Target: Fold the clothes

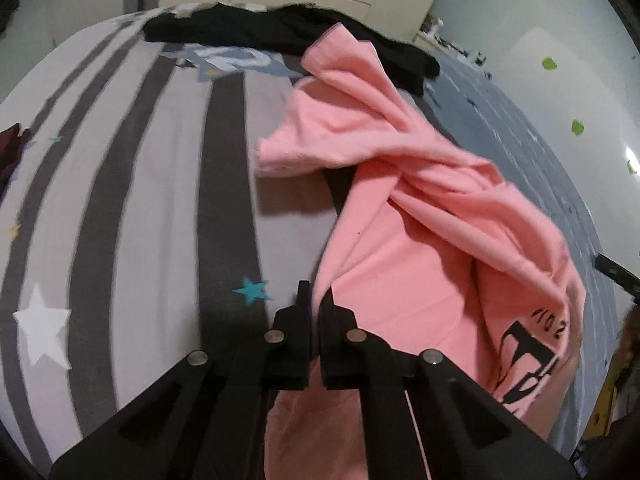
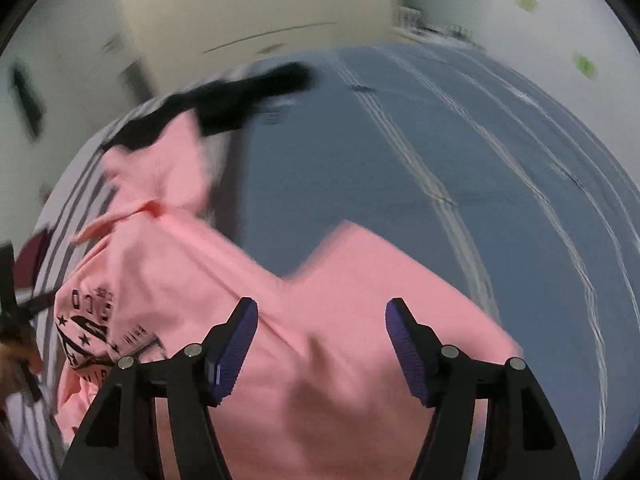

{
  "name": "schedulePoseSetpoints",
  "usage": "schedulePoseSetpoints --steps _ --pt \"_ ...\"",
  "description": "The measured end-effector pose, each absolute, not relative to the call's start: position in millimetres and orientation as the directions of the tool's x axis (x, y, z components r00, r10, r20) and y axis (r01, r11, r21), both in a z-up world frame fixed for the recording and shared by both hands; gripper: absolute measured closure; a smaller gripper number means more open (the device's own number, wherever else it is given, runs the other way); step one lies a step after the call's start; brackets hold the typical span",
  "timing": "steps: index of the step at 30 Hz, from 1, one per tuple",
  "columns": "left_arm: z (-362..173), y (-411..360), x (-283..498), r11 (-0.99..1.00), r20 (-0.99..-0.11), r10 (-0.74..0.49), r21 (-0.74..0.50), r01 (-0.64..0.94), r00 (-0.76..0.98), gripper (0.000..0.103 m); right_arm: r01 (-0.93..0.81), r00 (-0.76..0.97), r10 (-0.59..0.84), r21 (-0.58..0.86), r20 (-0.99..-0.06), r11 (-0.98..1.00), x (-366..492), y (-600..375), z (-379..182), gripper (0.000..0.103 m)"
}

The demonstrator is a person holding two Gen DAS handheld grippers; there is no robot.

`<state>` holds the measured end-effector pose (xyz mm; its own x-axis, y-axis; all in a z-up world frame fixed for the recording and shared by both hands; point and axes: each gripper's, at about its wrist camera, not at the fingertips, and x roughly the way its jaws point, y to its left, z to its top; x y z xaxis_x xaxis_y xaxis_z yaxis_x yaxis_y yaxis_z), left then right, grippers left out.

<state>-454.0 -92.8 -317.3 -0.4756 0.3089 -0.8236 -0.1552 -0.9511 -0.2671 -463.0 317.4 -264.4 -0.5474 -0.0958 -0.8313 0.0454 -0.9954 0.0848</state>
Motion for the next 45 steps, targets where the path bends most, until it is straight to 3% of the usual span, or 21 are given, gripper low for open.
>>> schedulePoseSetpoints --steps 4,10,11,12,13,24,30,37,39,41,42,44,45 --pt "-309.2 -115.5 -439.6 -0.956 -0.819 0.290 -0.275 -0.105 -0.495 0.102 0.182 -0.514 -0.175 0.093 -0.840 -0.979 -518.2 256.8 -281.0 0.040" --pt "-306.6 -153.7 -421.8 -0.958 -0.828 0.271 -0.281 -0.056 -0.490 0.102 0.311 -0.430 -0.157 0.017 -0.889 -0.950 -571.0 199.3 -313.8 0.041" --pt "-304.9 -157.9 -419.2 -0.958 -0.827 0.272 -0.283 -0.052 -0.492 0.102 0.309 -0.405 -0.175 0.046 -0.898 -0.950 -576.7 198.1 -318.3 0.057" --pt "-302.9 -162.0 -416.7 -0.957 -0.825 0.272 -0.287 -0.048 -0.495 0.102 0.306 -0.379 -0.193 0.074 -0.905 -0.949 -582.5 196.8 -322.9 0.085" --pt "-301.2 -166.1 -414.4 -0.956 -0.825 0.270 -0.291 -0.037 -0.497 0.102 0.294 -0.365 -0.189 0.080 -0.912 -0.952 -587.2 196.9 -325.8 0.100" --pt "-260.0 -292.6 -318.9 -0.923 -0.837 0.086 -0.271 0.273 -0.540 0.102 0.099 -0.481 -0.129 0.092 -0.867 -0.991 -586.4 253.3 -286.8 0.101" --pt "-261.5 -339.2 -253.9 -0.869 -0.874 0.008 -0.247 0.429 -0.486 0.102 -0.066 -0.451 -0.027 0.063 -0.892 -0.996 -586.2 313.2 -300.6 0.101" --pt "-254.2 -329.7 -231.3 -0.881 -0.886 -0.045 -0.183 0.437 -0.461 0.099 -0.104 -0.357 0.000 0.039 -0.934 -0.994 -581.2 334.0 -331.9 0.099" --pt "-240.0 -323.9 -233.7 -0.882 -0.867 -0.068 -0.179 0.436 -0.494 0.093 -0.074 -0.383 0.006 0.024 -0.924 -0.997 -574.6 329.1 -326.1 0.096" --pt "-215.8 -312.6 -240.8 -0.892 -0.812 -0.047 -0.228 0.390 -0.582 0.068 -0.053 -0.423 0.001 0.023 -0.906 -0.998 -565.4 326.0 -315.0 0.090" --pt "-204.7 -304.9 -246.4 -0.901 -0.781 -0.037 -0.244 0.359 -0.624 0.061 -0.040 -0.447 -0.007 0.027 -0.895 -0.999 -559.0 323.4 -307.4 0.084" --pt "-194.6 -287.8 -267.7 -0.912 -0.734 0.032 -0.299 0.281 -0.678 0.027 0.015 -0.485 -0.035 0.032 -0.874 -0.999 -544.3 311.1 -293.7 0.077" --pt "-196.0 -277.9 -282.9 -0.915 -0.720 0.078 -0.327 0.238 -0.690 0.026 0.059 -0.500 -0.061 0.036 -0.864 -0.998 -537.1 301.3 -288.3 0.074"
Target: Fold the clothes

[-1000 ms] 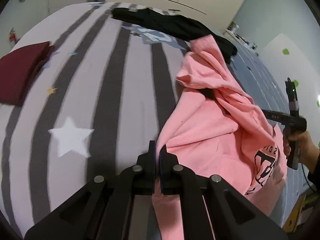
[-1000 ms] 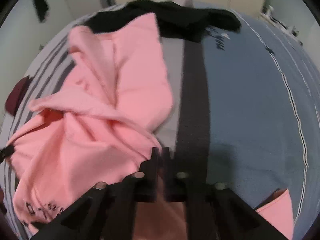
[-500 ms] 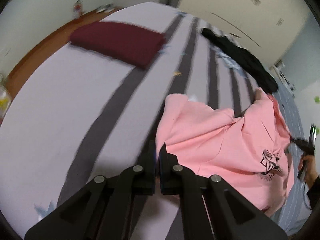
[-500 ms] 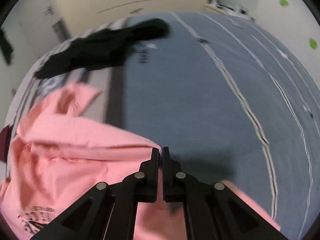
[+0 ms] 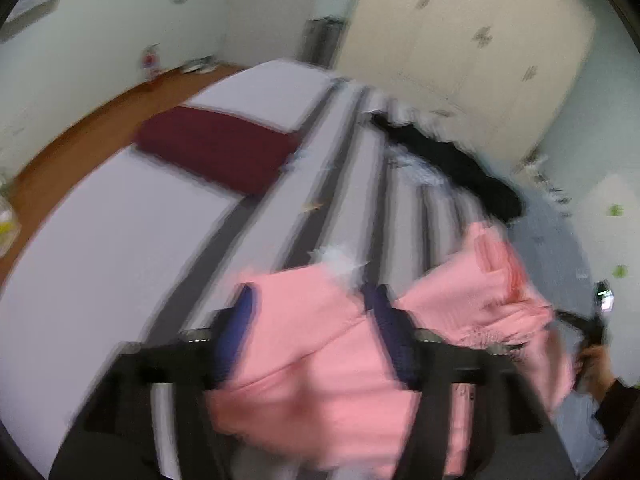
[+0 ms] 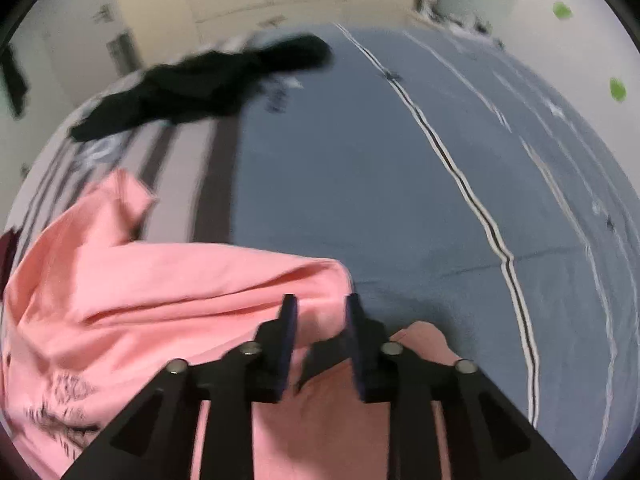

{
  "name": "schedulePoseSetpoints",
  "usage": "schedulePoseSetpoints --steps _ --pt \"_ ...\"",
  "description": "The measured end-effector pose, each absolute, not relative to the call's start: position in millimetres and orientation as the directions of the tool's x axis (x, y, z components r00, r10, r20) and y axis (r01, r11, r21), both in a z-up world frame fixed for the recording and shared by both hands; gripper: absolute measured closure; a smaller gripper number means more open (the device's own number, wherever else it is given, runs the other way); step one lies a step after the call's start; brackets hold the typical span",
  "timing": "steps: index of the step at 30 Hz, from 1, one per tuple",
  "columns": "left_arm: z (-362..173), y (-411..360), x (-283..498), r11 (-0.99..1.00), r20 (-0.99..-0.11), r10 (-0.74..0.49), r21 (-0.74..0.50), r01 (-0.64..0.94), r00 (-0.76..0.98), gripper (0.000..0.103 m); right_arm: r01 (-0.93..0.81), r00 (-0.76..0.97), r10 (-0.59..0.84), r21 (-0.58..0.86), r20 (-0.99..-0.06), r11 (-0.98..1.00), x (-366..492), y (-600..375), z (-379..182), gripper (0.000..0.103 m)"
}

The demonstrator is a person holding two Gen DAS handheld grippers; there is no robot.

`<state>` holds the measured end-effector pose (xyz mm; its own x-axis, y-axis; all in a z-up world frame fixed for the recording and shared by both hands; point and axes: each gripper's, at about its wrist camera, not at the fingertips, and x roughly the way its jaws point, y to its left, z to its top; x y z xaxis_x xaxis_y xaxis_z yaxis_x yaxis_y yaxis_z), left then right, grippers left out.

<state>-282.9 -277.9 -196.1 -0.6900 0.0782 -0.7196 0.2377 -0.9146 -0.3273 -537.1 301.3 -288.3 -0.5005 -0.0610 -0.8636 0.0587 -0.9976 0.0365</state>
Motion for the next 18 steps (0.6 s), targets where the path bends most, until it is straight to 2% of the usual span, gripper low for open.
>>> schedulePoseSetpoints --steps 2,4,5,6,9,13,15,16,17,18 --pt "-210.7 -257.4 -316.6 -0.915 -0.717 0.173 -0.371 0.158 -0.675 0.026 0.151 -0.521 -0.112 0.038 -0.846 -0.988 -522.5 280.1 -279.0 0.070" --pt "-234.1 -238.1 -352.2 -0.913 -0.734 0.244 -0.395 0.105 -0.634 0.026 0.256 -0.519 -0.172 0.040 -0.837 -0.966 -510.5 249.8 -276.4 0.062" --pt "-247.1 -228.1 -369.7 -0.908 -0.746 0.281 -0.410 0.083 -0.604 0.026 0.317 -0.516 -0.205 0.037 -0.832 -0.948 -504.5 230.9 -276.0 0.047" --pt "-261.2 -218.0 -385.2 -0.903 -0.758 0.316 -0.425 0.065 -0.570 0.026 0.364 -0.519 -0.220 0.019 -0.826 -0.931 -497.8 215.9 -275.7 0.037" --pt "-295.9 -191.4 -422.3 -0.889 -0.786 0.397 -0.457 0.014 -0.474 0.026 0.465 -0.527 -0.234 -0.048 -0.817 -0.884 -491.4 172.5 -281.8 0.036" --pt "-322.7 -165.8 -444.5 -0.883 -0.806 0.449 -0.467 -0.051 -0.385 0.026 0.485 -0.538 -0.221 -0.084 -0.814 -0.871 -509.3 146.2 -296.9 0.036" --pt "-332.4 -158.0 -447.4 -0.890 -0.821 0.444 -0.449 -0.075 -0.360 0.027 0.479 -0.527 -0.223 -0.069 -0.820 -0.875 -522.4 140.0 -303.6 0.040" --pt "-337.3 -156.1 -448.2 -0.898 -0.831 0.432 -0.431 -0.084 -0.349 0.034 0.470 -0.513 -0.231 -0.045 -0.827 -0.882 -529.4 141.3 -305.4 0.049" --pt "-342.2 -154.5 -449.0 -0.906 -0.843 0.418 -0.412 -0.093 -0.339 0.047 0.458 -0.497 -0.242 -0.014 -0.833 -0.889 -538.8 143.5 -307.7 0.072" --pt "-342.8 -154.0 -448.6 -0.911 -0.847 0.410 -0.399 -0.104 -0.338 0.056 0.436 -0.484 -0.249 0.015 -0.839 -0.900 -548.1 146.3 -309.5 0.090"
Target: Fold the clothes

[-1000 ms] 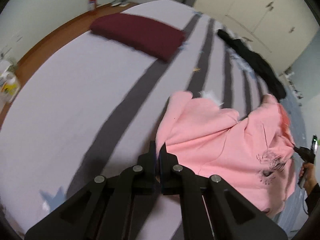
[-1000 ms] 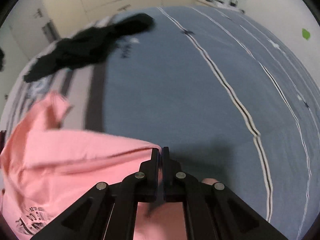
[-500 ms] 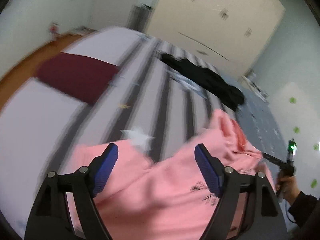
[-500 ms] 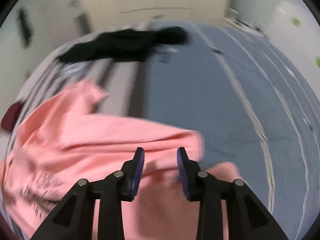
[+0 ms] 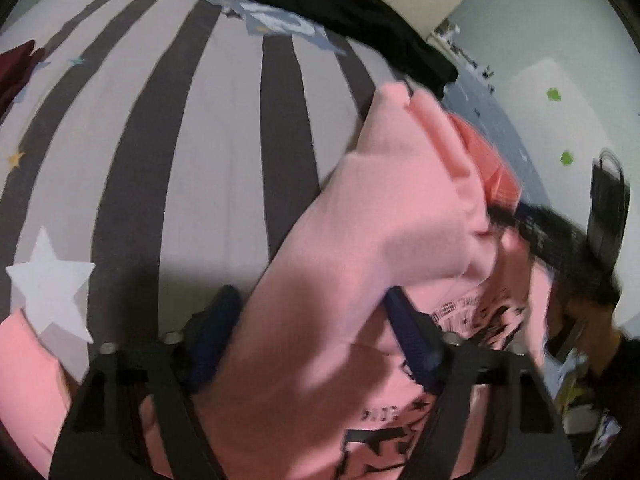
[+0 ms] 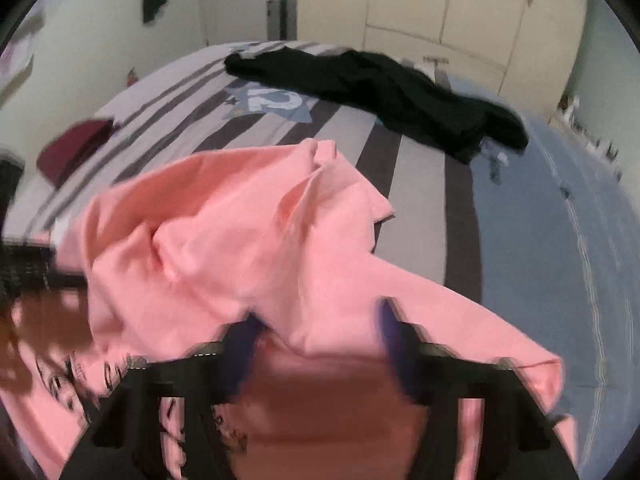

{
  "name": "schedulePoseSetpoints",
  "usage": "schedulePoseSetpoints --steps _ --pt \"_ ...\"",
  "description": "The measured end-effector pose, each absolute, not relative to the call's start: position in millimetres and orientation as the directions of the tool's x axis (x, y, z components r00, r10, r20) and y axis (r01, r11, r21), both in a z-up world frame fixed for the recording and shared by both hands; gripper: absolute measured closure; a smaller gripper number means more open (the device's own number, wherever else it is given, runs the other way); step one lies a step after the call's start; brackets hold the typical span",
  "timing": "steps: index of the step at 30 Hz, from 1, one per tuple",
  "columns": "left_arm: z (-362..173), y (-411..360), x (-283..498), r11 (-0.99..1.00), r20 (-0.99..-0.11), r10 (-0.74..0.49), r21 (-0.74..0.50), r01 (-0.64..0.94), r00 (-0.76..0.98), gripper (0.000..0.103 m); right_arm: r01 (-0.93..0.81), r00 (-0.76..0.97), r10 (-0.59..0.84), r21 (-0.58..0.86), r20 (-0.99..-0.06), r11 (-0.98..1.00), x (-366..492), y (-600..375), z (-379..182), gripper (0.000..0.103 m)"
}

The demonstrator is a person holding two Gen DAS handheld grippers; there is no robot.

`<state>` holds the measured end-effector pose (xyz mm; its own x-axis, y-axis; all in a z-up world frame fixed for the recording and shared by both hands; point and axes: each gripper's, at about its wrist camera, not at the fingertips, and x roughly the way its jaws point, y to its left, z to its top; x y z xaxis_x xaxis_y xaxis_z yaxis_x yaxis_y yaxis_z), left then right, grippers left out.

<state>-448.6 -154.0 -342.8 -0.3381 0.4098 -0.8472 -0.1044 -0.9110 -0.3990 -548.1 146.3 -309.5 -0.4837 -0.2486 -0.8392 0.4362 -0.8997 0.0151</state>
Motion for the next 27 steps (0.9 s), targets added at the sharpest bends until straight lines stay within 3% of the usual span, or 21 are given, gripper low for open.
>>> schedulePoseSetpoints --steps 2,4,8,11,15,18,20,21,23,27 --pt "-339.7 -154.0 -445.7 -0.909 -0.844 0.417 -0.394 -0.137 -0.337 0.087 0.377 -0.460 -0.254 0.072 -0.851 -0.923 -566.5 152.7 -312.4 0.099" --pt "-326.2 -151.1 -434.9 -0.909 -0.833 0.416 -0.372 -0.188 -0.365 0.095 0.300 -0.475 -0.254 0.117 -0.842 -0.947 -580.3 172.3 -305.9 0.099" --pt "-297.6 -132.8 -397.3 -0.886 -0.806 0.453 -0.357 -0.296 -0.382 0.097 0.136 -0.547 -0.199 0.148 -0.813 -0.980 -593.9 234.3 -280.5 0.100" --pt "-292.2 -119.0 -373.2 -0.846 -0.801 0.511 -0.405 -0.347 -0.312 0.097 0.017 -0.568 -0.101 0.111 -0.817 -0.994 -589.9 294.5 -270.8 0.100" --pt "-284.0 -100.7 -340.7 -0.810 -0.816 0.519 -0.373 -0.452 -0.257 0.095 -0.131 -0.524 0.041 0.034 -0.851 -0.991 -573.0 368.6 -279.2 0.100" --pt "-275.1 -117.4 -339.3 -0.833 -0.790 0.530 -0.417 -0.365 -0.309 0.077 -0.180 -0.462 0.100 -0.017 -0.881 -0.984 -557.3 402.9 -295.3 0.100" --pt "-275.6 -145.6 -354.1 -0.837 -0.742 0.546 -0.500 -0.222 -0.389 0.038 -0.172 -0.424 0.116 -0.046 -0.898 -0.984 -545.8 411.1 -308.9 0.100" --pt "-278.1 -159.2 -364.9 -0.832 -0.721 0.541 -0.535 -0.149 -0.433 0.031 -0.166 -0.415 0.116 -0.050 -0.902 -0.985 -540.6 412.1 -314.3 0.100" --pt "-285.0 -178.7 -391.9 -0.804 -0.680 0.530 -0.594 -0.043 -0.506 0.029 -0.169 -0.410 0.111 -0.044 -0.905 -0.985 -536.0 407.3 -320.4 0.100" --pt "-309.5 -148.9 -449.8 -0.839 -0.724 0.504 -0.540 -0.068 -0.470 0.029 -0.211 -0.406 0.112 -0.026 -0.907 -0.977 -530.3 403.1 -324.2 0.100"
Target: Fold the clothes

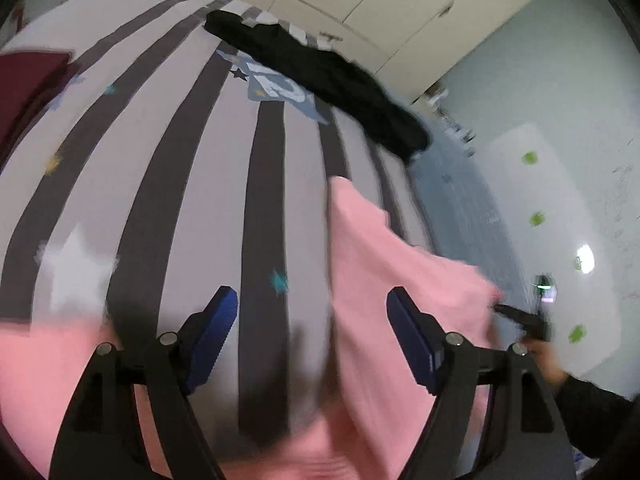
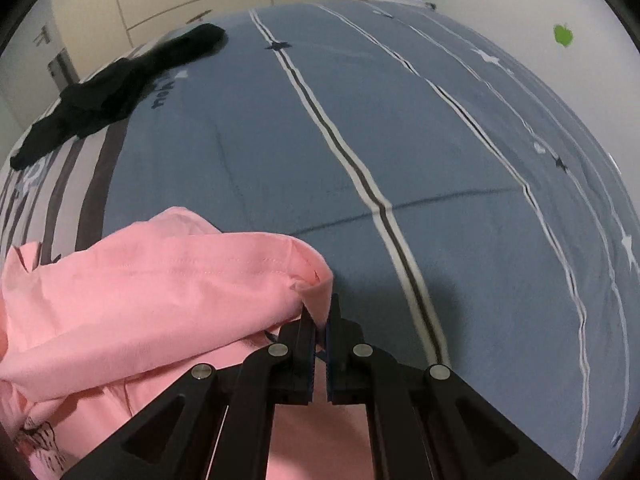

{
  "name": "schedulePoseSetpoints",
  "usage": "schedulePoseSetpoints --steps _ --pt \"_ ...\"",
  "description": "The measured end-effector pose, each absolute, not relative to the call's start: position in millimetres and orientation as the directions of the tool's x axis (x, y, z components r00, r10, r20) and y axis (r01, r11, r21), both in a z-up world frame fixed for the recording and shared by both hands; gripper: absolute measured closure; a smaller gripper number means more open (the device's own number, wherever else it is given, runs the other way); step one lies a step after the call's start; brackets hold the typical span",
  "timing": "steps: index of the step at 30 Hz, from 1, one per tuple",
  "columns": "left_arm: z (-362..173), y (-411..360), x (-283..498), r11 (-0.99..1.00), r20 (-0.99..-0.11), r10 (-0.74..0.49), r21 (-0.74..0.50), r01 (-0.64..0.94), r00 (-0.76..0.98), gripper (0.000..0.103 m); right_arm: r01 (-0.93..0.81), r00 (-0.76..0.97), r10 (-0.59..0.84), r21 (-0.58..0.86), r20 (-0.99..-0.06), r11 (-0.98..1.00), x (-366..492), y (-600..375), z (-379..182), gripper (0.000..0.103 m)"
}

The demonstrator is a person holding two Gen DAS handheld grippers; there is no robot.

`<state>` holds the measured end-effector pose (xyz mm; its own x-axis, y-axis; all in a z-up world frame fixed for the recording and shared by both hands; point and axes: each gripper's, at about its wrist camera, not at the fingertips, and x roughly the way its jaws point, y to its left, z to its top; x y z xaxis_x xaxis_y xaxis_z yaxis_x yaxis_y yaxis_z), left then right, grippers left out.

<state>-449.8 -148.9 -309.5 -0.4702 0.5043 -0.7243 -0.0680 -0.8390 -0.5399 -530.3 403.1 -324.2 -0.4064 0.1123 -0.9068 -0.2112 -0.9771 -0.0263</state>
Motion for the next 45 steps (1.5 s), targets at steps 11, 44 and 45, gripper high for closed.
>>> schedulePoseSetpoints --steps 11,44,45 --pt "-344.4 -51.1 -506.3 -0.815 -0.750 0.579 -0.542 -0.204 -0.319 0.094 -0.218 -0.455 0.141 -0.044 -0.879 -0.975 -521.5 428.3 -305.0 0.100" --pt "-315.1 92.0 -458.6 -0.631 -0.777 0.623 -0.438 -0.640 -0.083 0.067 -0.211 -0.488 0.064 0.046 -0.870 -0.976 -490.8 440.0 -306.3 0.100" --pt "-315.5 95.9 -454.7 -0.624 -0.784 0.615 -0.420 -0.659 -0.083 0.071 -0.210 -0.489 0.062 0.048 -0.870 -0.977 -490.7 440.0 -306.6 0.100"
